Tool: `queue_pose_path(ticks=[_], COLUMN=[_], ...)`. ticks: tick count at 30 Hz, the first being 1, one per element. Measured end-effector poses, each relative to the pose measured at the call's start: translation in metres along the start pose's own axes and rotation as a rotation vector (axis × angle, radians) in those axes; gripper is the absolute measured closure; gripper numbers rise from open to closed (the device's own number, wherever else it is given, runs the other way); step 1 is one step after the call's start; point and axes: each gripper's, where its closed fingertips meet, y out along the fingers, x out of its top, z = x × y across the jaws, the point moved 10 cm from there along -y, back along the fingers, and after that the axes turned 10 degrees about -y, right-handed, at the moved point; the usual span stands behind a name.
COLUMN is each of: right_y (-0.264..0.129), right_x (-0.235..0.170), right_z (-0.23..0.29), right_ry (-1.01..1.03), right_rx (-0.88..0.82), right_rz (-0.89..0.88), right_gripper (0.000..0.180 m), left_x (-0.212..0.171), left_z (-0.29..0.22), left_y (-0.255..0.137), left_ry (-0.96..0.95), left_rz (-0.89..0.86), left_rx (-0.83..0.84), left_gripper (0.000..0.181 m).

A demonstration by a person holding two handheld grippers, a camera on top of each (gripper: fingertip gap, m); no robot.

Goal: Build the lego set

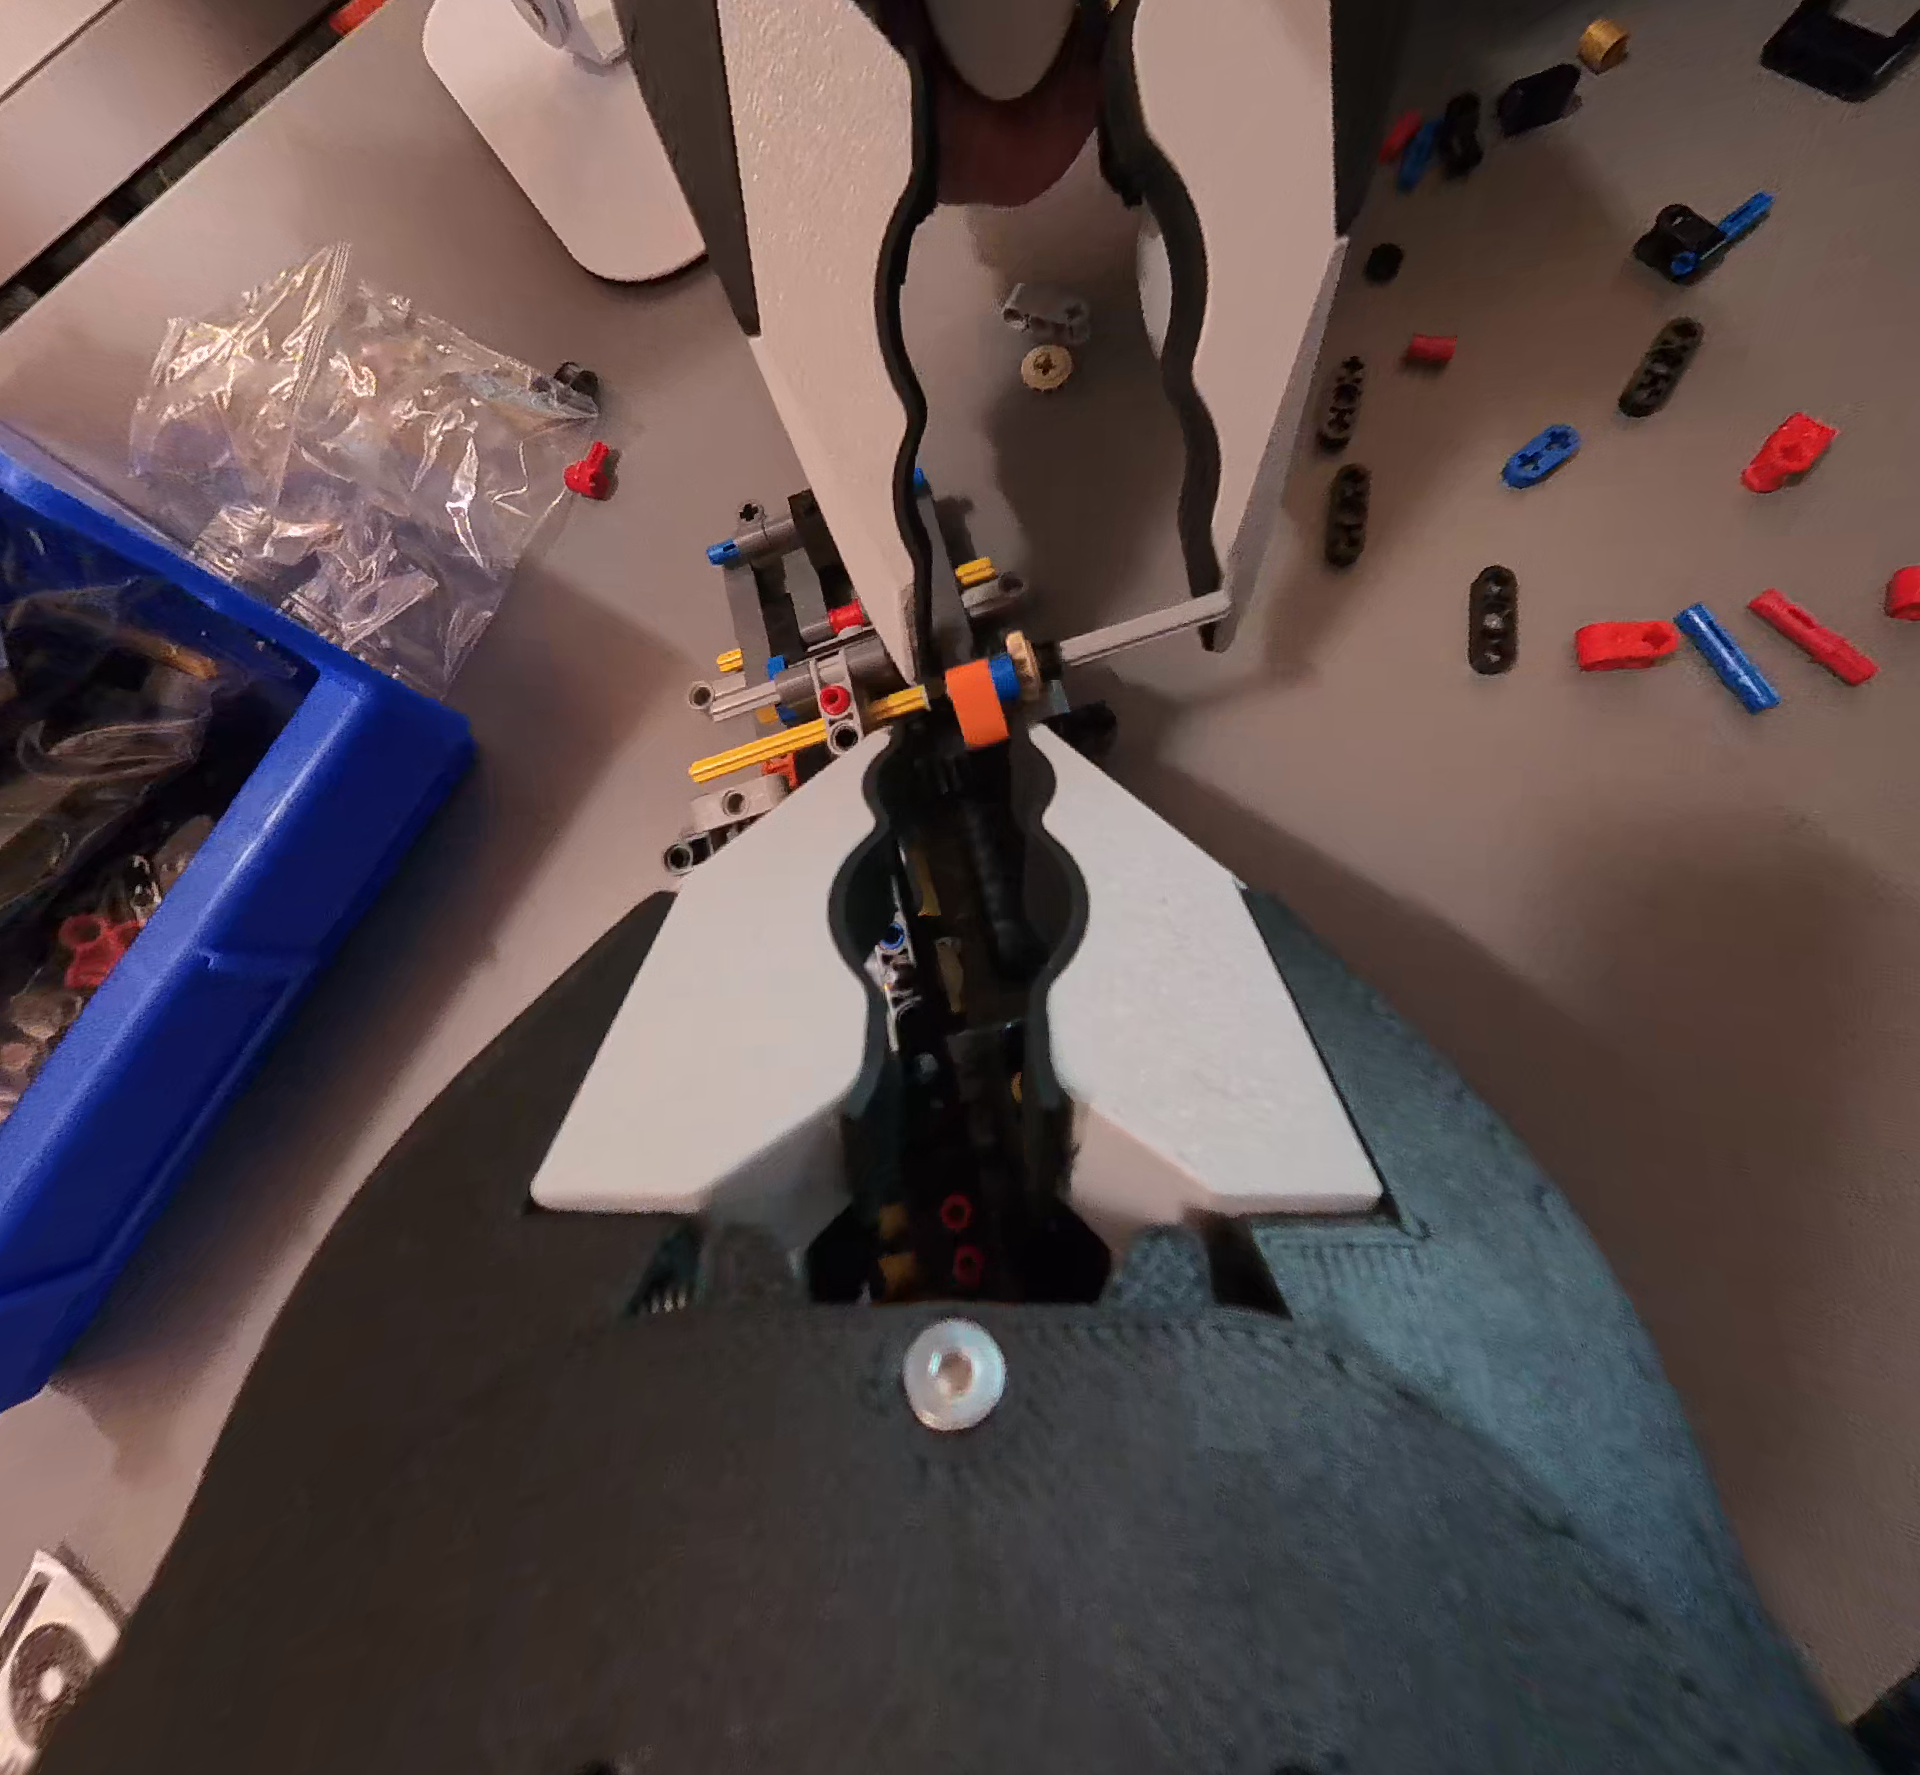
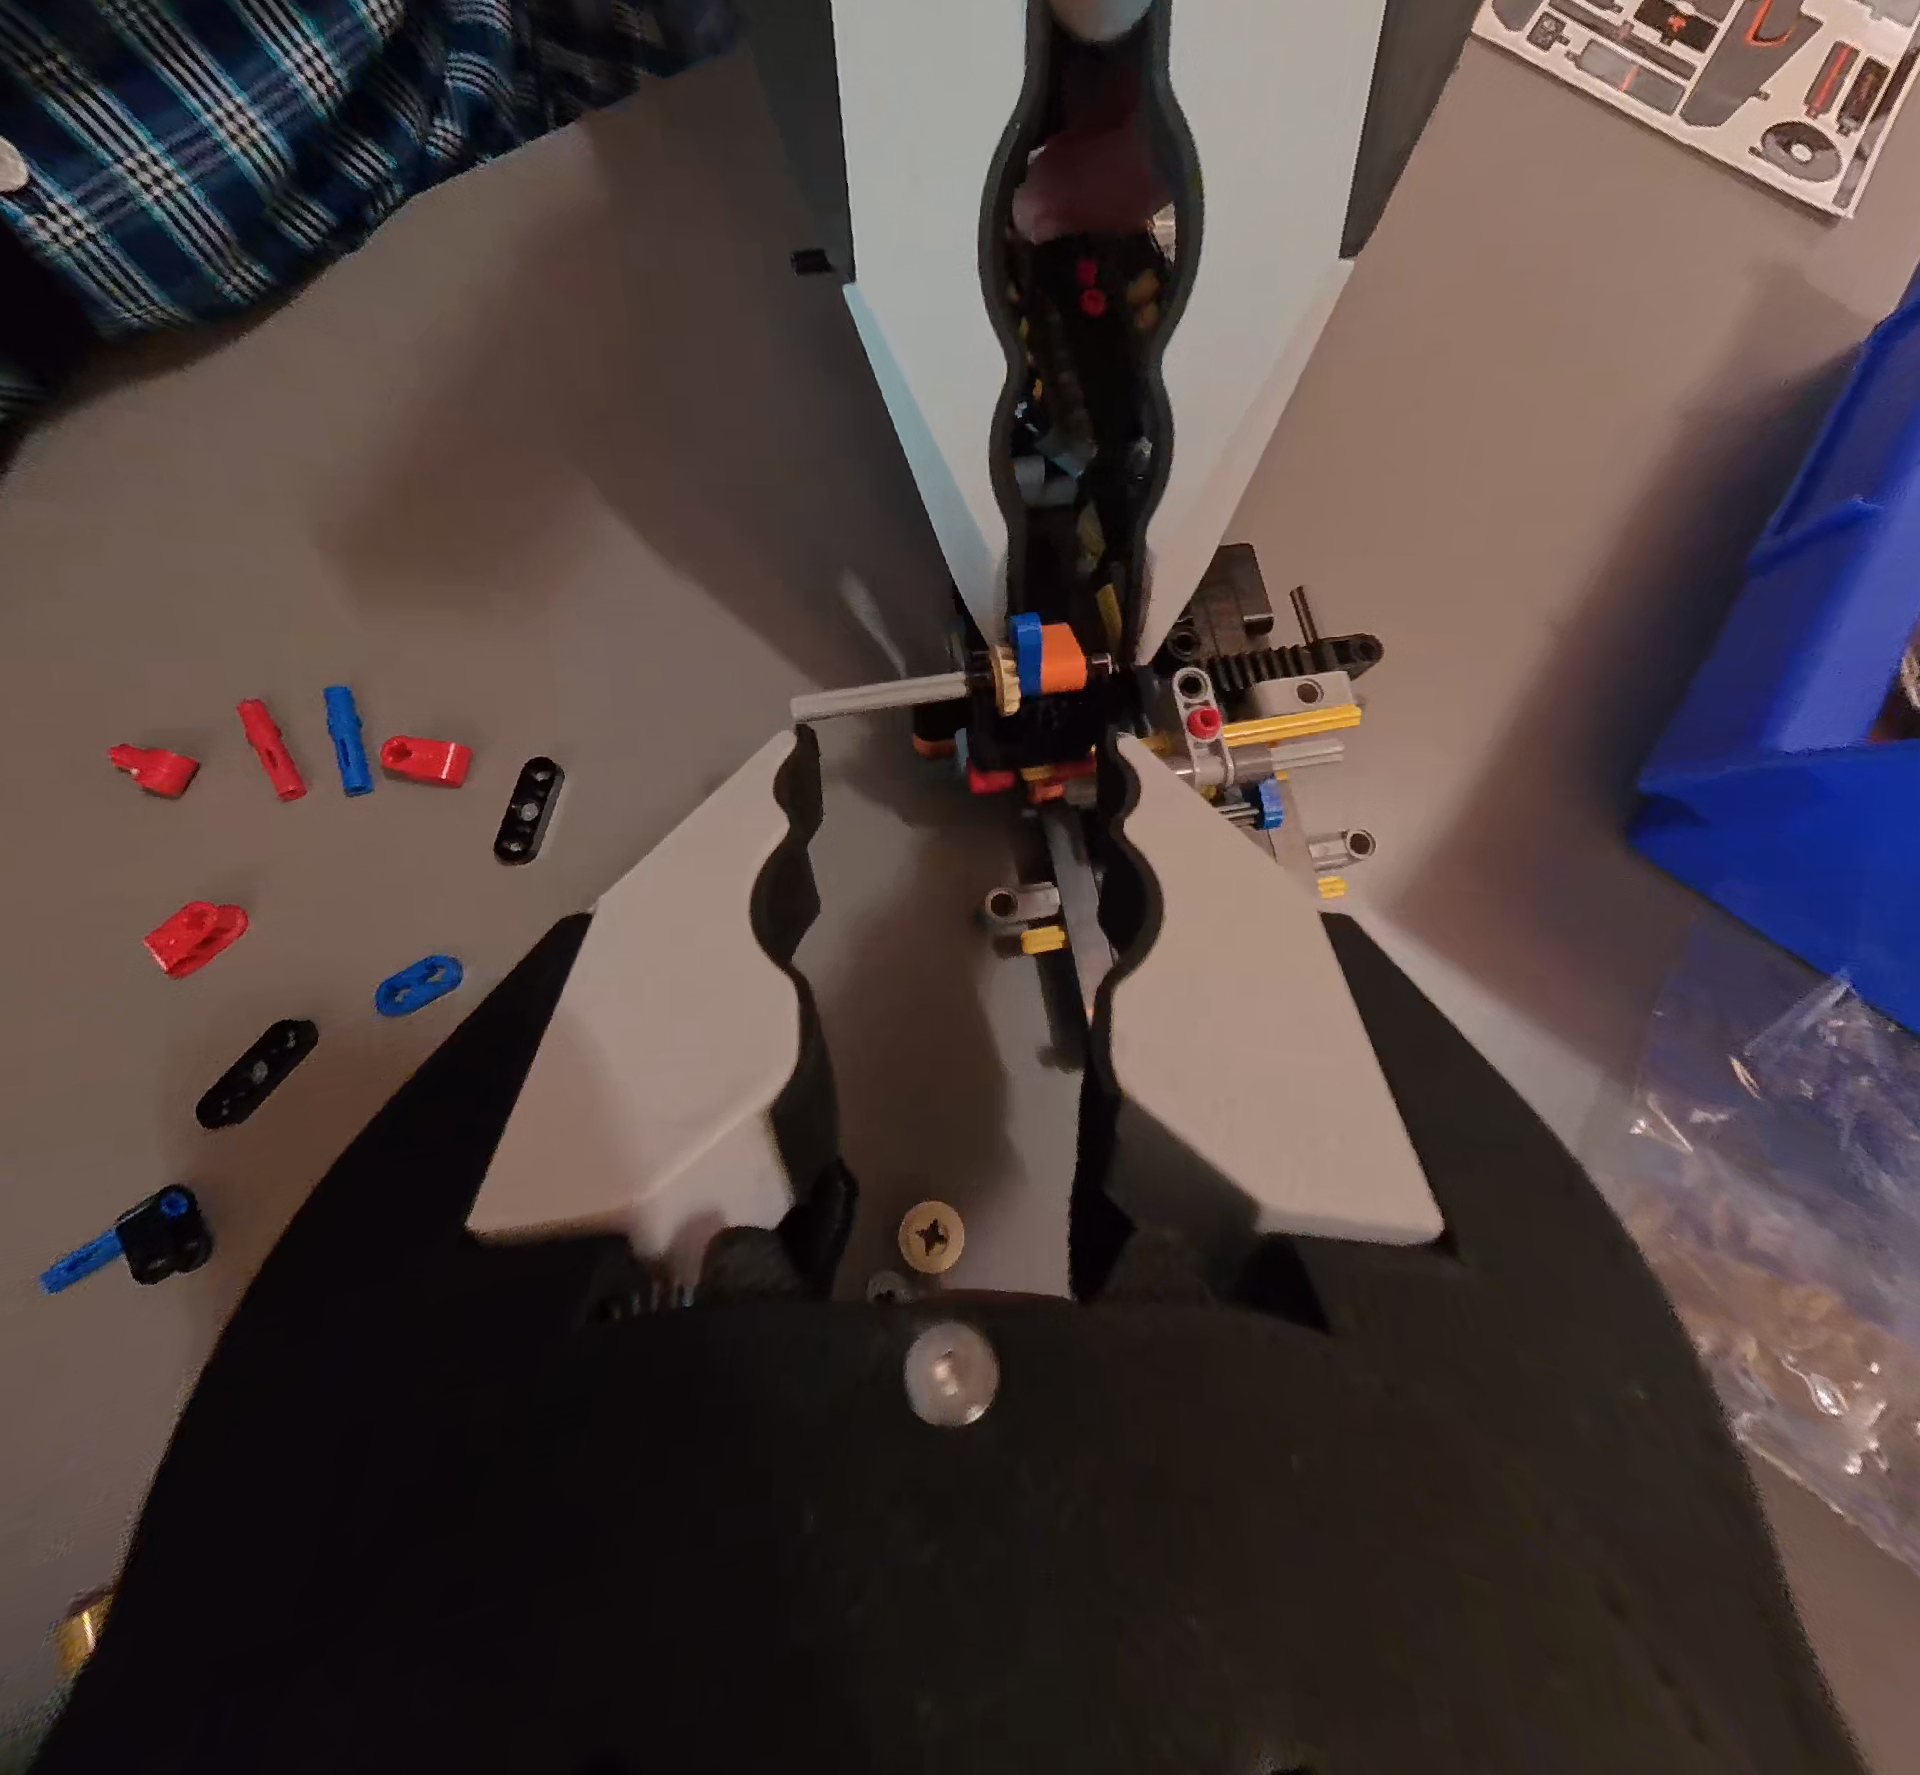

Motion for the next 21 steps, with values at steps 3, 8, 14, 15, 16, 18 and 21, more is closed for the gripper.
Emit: queue_pose_path(ticks=[3, 8, 14, 15, 16, 18, 21], right_y=[0.001, 0.003, 0.001, 0.000, 0.000, 0.000, 0.001], right_x=[0.005, 0.011, 0.018, 0.020, 0.021, 0.023, 0.023], right_z=[0.000, 0.004, 0.007, 0.009, 0.010, 0.013, 0.016], right_ry=[0.006, 0.057, 0.139, 0.147, 0.156, 0.190, 0.240], right_rx=[-0.015, -0.055, -0.126, -0.142, -0.163, -0.181, -0.223], right_rz=[0.046, 0.109, 0.183, 0.194, 0.203, 0.208, 0.230], right_gripper=[0.128, 0.125, 0.124, 0.123, 0.123, 0.126, 0.125], left_x=[-0.001, -0.004, -0.009, -0.009, -0.010, -0.011, -0.015], left_z=[0.000, 0.003, 0.008, 0.010, 0.012, 0.016, 0.025], left_y=[-0.001, -0.004, -0.010, -0.012, -0.014, -0.019, -0.026], left_ry=[0.003, -0.001, 0.002, -0.004, -0.007, -0.023, -0.048], left_rz=[0.000, -0.008, -0.018, -0.028, -0.037, -0.042, -0.034], left_rx=[-0.001, -0.004, -0.029, -0.032, -0.051, -0.080, -0.114], left_gripper=[0.162, 0.155, 0.146, 0.143, 0.140, 0.134, 0.128])
